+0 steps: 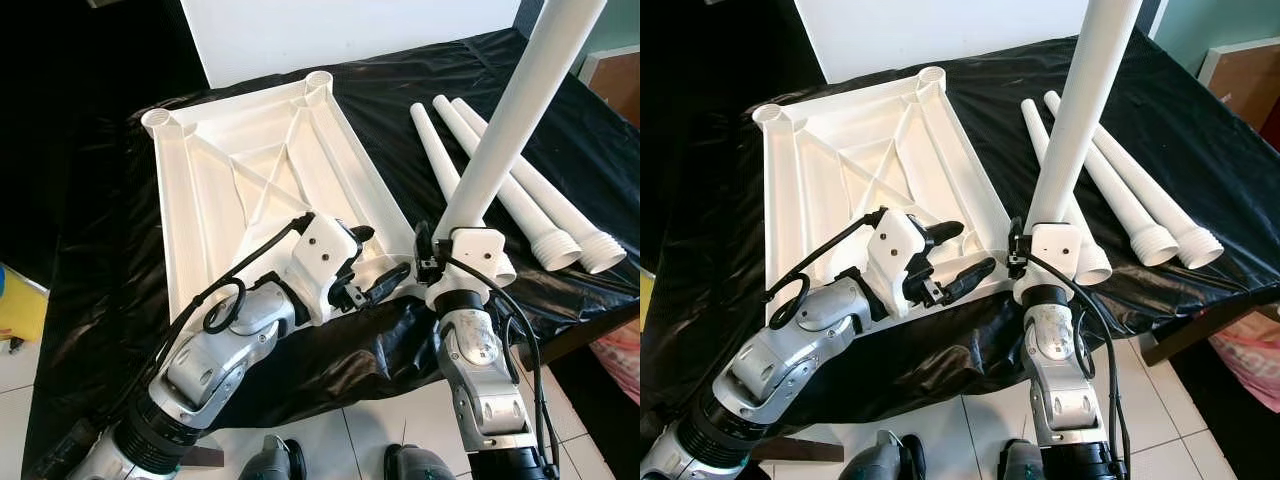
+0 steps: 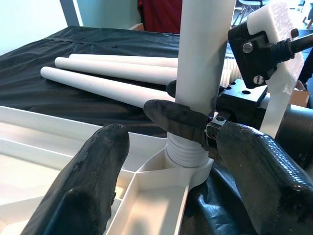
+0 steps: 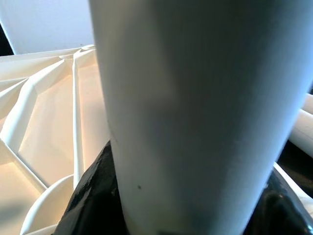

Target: Building children table

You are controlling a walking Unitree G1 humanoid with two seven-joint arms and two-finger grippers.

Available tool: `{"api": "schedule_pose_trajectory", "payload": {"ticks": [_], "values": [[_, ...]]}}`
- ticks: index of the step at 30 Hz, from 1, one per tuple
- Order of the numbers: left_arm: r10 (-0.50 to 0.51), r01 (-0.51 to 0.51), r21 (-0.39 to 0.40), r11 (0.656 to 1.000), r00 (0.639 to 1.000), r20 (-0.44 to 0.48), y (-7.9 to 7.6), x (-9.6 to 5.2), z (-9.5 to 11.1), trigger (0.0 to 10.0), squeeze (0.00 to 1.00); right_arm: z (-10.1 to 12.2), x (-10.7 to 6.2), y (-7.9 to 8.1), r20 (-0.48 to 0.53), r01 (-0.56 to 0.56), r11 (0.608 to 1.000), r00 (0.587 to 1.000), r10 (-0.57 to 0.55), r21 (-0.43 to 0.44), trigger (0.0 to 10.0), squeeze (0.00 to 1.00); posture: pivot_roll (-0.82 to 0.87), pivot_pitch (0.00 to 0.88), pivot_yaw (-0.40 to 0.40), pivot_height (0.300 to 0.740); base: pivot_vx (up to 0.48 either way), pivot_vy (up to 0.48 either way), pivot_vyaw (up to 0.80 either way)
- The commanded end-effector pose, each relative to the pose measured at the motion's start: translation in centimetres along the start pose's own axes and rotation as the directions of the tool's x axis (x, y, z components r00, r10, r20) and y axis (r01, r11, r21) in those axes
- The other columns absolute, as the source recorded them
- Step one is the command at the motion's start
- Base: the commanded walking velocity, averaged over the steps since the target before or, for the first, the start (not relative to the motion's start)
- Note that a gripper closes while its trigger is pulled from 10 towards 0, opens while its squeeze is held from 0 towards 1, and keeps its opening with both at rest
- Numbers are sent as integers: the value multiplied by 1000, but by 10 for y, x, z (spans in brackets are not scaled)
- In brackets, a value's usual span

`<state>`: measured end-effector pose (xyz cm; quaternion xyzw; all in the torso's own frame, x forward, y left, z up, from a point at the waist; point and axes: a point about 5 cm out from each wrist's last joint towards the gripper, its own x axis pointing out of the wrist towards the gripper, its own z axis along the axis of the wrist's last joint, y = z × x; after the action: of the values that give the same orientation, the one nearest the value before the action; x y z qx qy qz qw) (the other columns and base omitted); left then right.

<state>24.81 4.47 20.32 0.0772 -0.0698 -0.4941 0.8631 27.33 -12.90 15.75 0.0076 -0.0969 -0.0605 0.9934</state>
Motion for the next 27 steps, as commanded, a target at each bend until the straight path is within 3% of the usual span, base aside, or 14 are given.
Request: {"api": "schedule_pose_trajectory", "payload": {"ticks": [1,11,21,22,23,24,25,27], "values": [[-170,170,18,985,985,17,-10,-1,2,10000,0,-19,-4,-8,-94,93,996,991,-92,3,10000,0,-69,119,59,740,0,0,0],[-166,165,20,986,986,25,-10,0,4,10000,0,-19,3,-18,-68,222,975,973,-222,-15,10000,0,-62,117,58,740,0,0,0],[-159,159,18,987,987,27,-9,0,4,10000,0,-20,7,-16,-67,224,975,972,-223,4,10000,0,-59,124,58,740,0,0,0],[-157,157,18,987,987,28,-8,0,4,10000,0,-18,7,-16,-54,197,980,979,-195,23,10000,82,-61,126,57,740,0,0,0],[-155,155,18,988,987,29,-8,0,4,10000,0,-16,8,-17,-39,181,983,983,-179,38,10000,776,-61,126,57,740,0,0,0],[-155,155,18,988,987,29,-8,0,4,10000,0,-16,8,-17,-39,181,983,983,-179,38,10000,776,-61,126,57,740,0,0,0],[-154,153,18,988,988,30,-8,0,4,10000,0,-14,8,-17,-19,162,985,987,-161,54,10000,1000,-61,126,57,740,0,0,0],[-154,153,18,988,988,30,-8,0,4,10000,0,-14,8,-17,-19,162,985,987,-161,54,10000,1000,-61,126,57,740,0,0,0]]}}
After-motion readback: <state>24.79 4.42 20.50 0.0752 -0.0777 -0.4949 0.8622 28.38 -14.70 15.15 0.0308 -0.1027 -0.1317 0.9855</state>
